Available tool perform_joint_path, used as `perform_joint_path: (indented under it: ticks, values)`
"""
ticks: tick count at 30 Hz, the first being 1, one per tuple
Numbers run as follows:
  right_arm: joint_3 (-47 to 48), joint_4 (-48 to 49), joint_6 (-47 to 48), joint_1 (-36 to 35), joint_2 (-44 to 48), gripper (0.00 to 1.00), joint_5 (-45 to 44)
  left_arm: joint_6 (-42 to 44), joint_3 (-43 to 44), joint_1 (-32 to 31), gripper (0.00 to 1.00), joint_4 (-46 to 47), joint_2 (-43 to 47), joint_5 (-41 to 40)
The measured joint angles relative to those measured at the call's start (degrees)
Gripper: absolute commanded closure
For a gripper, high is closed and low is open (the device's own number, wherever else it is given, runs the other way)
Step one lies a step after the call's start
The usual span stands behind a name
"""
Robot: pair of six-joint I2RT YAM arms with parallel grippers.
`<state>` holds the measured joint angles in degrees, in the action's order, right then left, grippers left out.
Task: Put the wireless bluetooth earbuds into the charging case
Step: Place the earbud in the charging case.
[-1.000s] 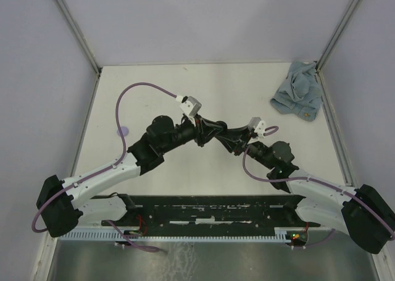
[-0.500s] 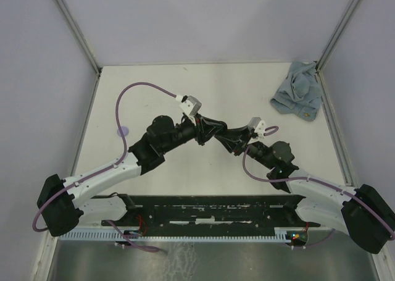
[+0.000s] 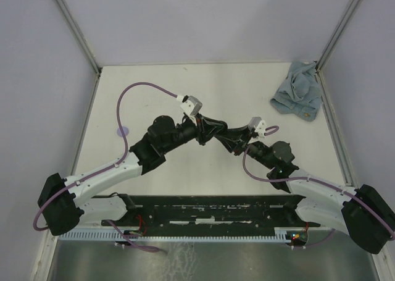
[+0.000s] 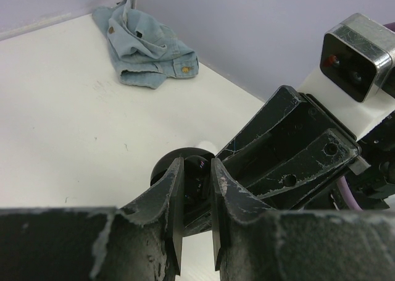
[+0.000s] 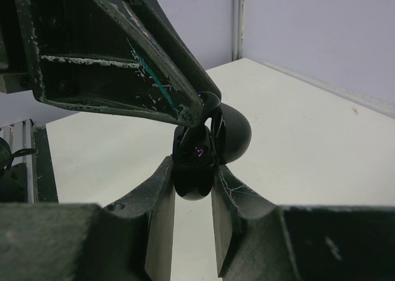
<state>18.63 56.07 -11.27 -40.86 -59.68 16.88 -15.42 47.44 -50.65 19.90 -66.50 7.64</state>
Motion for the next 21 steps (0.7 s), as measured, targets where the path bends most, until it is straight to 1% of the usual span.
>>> perform_joint_path:
  ticks: [10, 13, 18, 21]
  values:
    - [0.0, 0.0, -0.2, 0.0, 1.0, 0.98, -0.5, 0.0, -0.2, -0.4, 0.77, 0.5, 0.0, -0.3]
    - [0.0, -0.4, -0.4, 0.0, 1.1, 0.98, -0.6, 0.0, -0.7, -0.5, 0.75, 1.4, 0.0, -0.7]
    - [0.0, -0.8, -0.5, 0.0, 1.1, 0.98, -0.6, 0.0, -1.0, -0.7, 0.68, 1.3, 0.3, -1.2]
    - [0.0, -0.7, -0.5, 0.0, 1.1, 0.98, -0.5, 0.0, -1.0, -0.8, 0.66, 1.0, 0.5, -1.3]
